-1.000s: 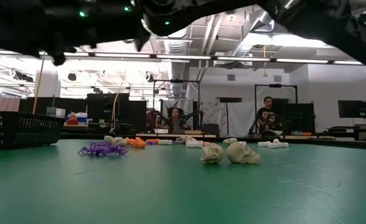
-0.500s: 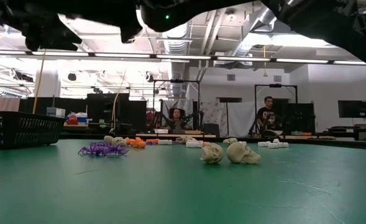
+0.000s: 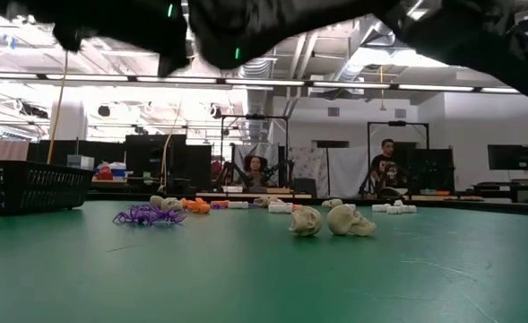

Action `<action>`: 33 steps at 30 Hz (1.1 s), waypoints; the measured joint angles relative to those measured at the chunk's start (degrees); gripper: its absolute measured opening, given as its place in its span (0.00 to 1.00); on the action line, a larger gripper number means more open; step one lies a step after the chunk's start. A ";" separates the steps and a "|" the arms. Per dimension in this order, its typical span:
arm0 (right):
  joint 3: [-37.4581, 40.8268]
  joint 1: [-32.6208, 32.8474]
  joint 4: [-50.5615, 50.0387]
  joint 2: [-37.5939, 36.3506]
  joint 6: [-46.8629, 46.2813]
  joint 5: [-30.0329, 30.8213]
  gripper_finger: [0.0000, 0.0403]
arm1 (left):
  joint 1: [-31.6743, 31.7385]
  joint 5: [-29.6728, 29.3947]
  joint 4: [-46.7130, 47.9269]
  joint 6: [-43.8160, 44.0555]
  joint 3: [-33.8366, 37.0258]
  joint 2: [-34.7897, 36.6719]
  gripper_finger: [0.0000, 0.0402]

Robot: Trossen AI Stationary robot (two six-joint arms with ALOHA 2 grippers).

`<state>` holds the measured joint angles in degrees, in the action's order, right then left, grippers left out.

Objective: Sort Halloween decoration
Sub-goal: Put the white skeleton toy into the yellow basket

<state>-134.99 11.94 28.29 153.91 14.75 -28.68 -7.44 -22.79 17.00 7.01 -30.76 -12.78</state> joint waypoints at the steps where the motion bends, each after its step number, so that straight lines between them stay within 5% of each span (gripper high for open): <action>1: 0.20 -0.21 1.82 0.41 -2.12 0.03 0.09 | -0.02 2.24 -0.97 0.17 -0.67 0.00 0.55; 11: 0.01 -0.76 5.75 1.94 -6.93 0.08 0.09 | -0.04 18.20 4.29 9.42 -3.22 -1.78 0.55; 17: -0.01 -1.27 -0.76 1.92 -9.02 0.84 0.09 | -0.05 19.27 14.27 18.28 -3.20 -6.87 0.53; 24: 0.05 -2.49 -25.08 -4.29 -4.68 0.57 0.09 | -3.00 22.69 22.45 25.25 -4.28 -17.84 0.33; 33: 0.07 -2.43 -60.14 -16.20 5.97 5.75 0.09 | -8.18 21.95 41.55 33.15 -16.82 -27.86 0.02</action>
<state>-134.92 9.51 -31.85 137.70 20.72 -22.93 -15.63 -0.84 58.55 40.16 -47.58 -40.63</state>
